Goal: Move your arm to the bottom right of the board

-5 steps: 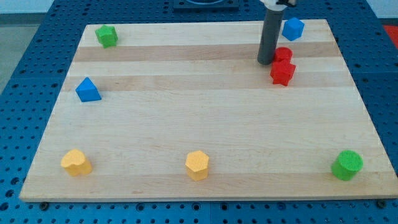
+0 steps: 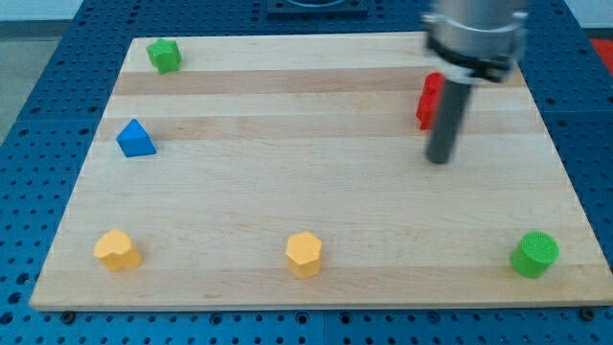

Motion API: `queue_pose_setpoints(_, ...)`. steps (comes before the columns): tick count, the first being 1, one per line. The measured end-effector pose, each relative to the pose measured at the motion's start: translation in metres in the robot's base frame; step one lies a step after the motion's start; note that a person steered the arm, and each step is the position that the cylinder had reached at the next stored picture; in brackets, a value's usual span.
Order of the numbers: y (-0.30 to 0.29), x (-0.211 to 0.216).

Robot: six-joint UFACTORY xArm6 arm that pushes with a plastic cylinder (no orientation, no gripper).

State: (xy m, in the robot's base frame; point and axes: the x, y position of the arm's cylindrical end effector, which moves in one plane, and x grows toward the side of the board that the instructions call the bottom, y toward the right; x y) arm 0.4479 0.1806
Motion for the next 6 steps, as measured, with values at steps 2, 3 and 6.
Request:
queue_pose_setpoints(2, 0.163, 0.066)
queue_pose_setpoints(3, 0.144, 0.141)
queue_pose_setpoints(6, 0.008, 0.120)
